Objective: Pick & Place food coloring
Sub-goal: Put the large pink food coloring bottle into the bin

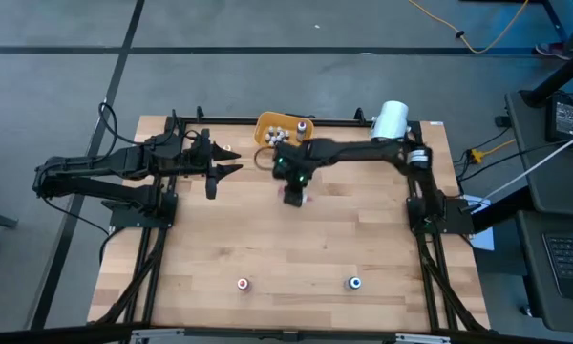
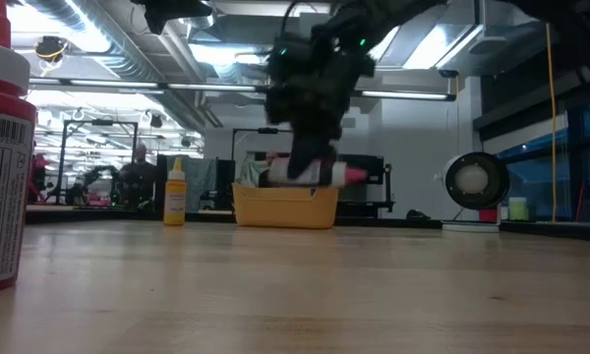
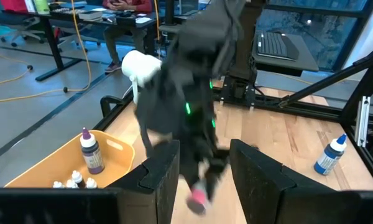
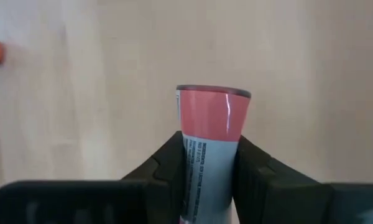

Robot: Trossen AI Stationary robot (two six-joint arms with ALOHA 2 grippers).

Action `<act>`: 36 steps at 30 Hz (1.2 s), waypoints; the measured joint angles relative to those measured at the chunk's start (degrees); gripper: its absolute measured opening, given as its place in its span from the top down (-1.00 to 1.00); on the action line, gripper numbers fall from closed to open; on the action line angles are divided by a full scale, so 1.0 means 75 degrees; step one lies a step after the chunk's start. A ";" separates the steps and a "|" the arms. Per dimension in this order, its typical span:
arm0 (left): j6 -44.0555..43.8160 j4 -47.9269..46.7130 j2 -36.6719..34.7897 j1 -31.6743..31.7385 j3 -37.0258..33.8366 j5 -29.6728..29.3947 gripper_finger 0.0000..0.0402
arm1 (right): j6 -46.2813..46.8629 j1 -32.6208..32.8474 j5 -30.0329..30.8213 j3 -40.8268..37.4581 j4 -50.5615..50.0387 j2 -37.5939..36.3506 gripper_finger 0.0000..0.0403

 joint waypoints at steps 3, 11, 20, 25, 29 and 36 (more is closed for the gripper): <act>0.0000 0.0000 0.0000 0.0000 0.0000 0.0002 0.31 | 0.0018 -0.0234 0.0666 -0.0006 -0.0347 -0.0670 0.50; 0.0000 0.0000 0.0000 0.0003 0.0000 0.0001 0.31 | 0.1412 -0.0998 0.1661 -0.0386 0.0305 -0.2523 0.51; 0.0000 0.0001 0.0000 0.0000 0.0000 0.0000 0.31 | 0.5014 -0.1711 0.0691 -0.3931 0.6053 -0.4500 0.49; 0.0737 0.0668 0.0009 0.0035 0.0000 -0.0038 0.31 | 0.7432 -0.1769 0.0986 -0.5933 1.0822 -0.4597 0.47; 0.0855 0.2276 -0.0006 0.0043 0.0000 -0.0053 0.31 | 0.8407 -0.1708 0.1849 -0.6666 1.2785 -0.4448 0.47; 0.0839 0.3364 -0.0006 0.0038 0.0003 -0.0009 0.31 | 0.8324 -0.1325 0.3001 -0.6492 1.3240 -0.4444 0.45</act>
